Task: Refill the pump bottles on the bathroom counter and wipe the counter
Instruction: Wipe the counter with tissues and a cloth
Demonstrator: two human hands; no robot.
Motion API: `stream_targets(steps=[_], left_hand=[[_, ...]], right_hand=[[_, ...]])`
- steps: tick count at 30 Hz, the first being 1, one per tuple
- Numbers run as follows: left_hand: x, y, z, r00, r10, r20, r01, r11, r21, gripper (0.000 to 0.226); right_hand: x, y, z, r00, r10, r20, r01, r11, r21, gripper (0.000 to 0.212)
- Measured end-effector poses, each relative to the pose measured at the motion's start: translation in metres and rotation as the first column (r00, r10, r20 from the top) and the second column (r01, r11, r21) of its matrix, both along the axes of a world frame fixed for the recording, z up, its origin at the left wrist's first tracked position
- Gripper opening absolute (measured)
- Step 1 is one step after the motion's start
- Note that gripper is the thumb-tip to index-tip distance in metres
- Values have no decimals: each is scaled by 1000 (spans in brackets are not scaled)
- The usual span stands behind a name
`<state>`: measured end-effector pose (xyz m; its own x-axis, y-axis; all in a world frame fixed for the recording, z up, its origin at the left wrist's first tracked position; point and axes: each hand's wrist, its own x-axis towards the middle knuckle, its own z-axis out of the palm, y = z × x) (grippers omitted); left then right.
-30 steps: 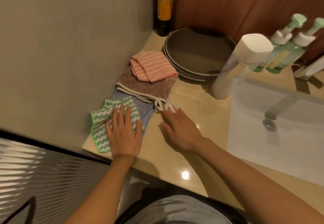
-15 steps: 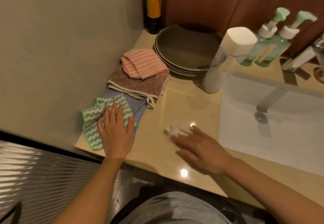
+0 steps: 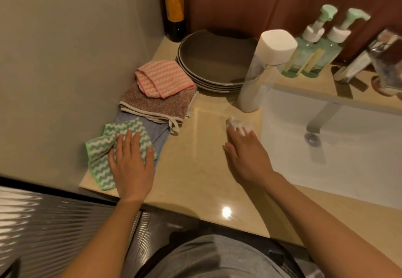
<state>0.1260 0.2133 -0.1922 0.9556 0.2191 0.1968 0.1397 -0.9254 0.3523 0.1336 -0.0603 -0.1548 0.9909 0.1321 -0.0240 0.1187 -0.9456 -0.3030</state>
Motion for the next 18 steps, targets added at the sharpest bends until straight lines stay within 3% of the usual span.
stream_targets(steps=[5, 11, 15, 18], left_hand=[[1, -1, 1, 1000, 8, 1, -8, 1000, 9, 58], [2, 0, -1, 1000, 15, -3, -15, 999, 31, 60], [3, 0, -1, 1000, 16, -3, -16, 999, 33, 61], [2, 0, 0, 1000, 14, 4, -14, 999, 35, 61]], right_hand=[[-57, -11, 9, 973, 214, -82, -212, 977, 29, 51], [-85, -54, 16, 897, 384, -220, -413, 904, -110, 51], [-63, -58, 19, 906, 362, -221, -386, 919, -79, 51], [-35, -58, 18, 951, 251, -182, -265, 963, -56, 52]])
